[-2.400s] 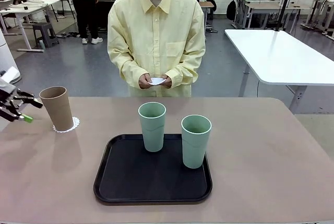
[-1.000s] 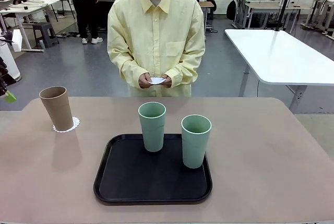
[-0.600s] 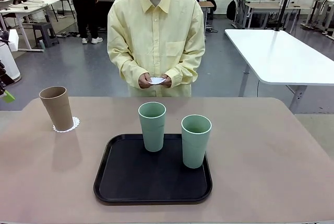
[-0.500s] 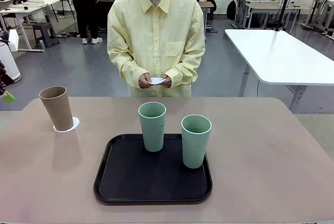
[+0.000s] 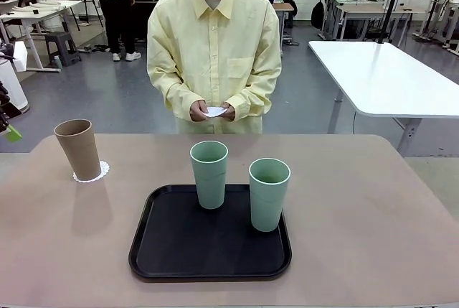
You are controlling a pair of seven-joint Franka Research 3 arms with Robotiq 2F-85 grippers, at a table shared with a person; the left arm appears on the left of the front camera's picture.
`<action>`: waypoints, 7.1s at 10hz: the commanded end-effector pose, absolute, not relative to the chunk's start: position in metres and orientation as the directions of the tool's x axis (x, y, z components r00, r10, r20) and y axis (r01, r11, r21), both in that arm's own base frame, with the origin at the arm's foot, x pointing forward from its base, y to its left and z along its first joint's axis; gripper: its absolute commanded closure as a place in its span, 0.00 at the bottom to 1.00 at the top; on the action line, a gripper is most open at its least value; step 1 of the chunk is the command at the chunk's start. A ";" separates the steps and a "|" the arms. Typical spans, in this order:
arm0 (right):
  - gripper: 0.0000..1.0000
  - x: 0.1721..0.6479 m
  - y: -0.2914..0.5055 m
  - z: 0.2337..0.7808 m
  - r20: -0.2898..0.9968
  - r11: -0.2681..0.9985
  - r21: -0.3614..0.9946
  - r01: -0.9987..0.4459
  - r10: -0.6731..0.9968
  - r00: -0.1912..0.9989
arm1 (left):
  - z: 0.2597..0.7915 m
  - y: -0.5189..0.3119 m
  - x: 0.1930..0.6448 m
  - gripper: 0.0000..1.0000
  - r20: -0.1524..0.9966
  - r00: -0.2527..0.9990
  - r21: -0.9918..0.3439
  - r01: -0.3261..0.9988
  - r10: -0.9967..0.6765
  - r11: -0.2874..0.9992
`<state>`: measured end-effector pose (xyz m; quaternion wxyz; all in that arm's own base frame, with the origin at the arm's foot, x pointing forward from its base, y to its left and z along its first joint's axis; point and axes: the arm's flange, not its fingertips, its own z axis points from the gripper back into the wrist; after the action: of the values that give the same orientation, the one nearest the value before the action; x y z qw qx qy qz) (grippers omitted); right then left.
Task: Place coasters on the table and set cups on them.
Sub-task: Take one Reusable plastic cup from the Flat Tray and place it on a coaster set by the human.
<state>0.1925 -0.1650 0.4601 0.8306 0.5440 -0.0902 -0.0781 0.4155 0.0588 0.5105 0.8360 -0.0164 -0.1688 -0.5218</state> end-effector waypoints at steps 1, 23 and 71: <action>0.00 0.193 -0.167 0.460 0.083 0.385 0.923 0.010 -0.225 0.971 | 0.509 0.060 0.418 0.00 0.281 0.397 0.169 0.876 -0.874 0.452; 0.00 0.193 -0.167 0.460 0.083 0.385 0.923 0.010 -0.225 0.971 | 0.471 0.300 0.357 0.00 0.452 0.889 -0.788 0.434 -0.069 0.436; 0.00 0.193 -0.167 0.460 0.083 0.385 0.923 0.010 -0.225 0.971 | 0.551 0.061 0.355 0.00 0.616 0.337 -0.037 0.915 -0.712 0.401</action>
<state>0.1924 -0.1656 0.4607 0.8309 0.5432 -0.0911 -0.0791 0.3632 0.0761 0.5613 0.8049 -0.2244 -0.2553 -0.4864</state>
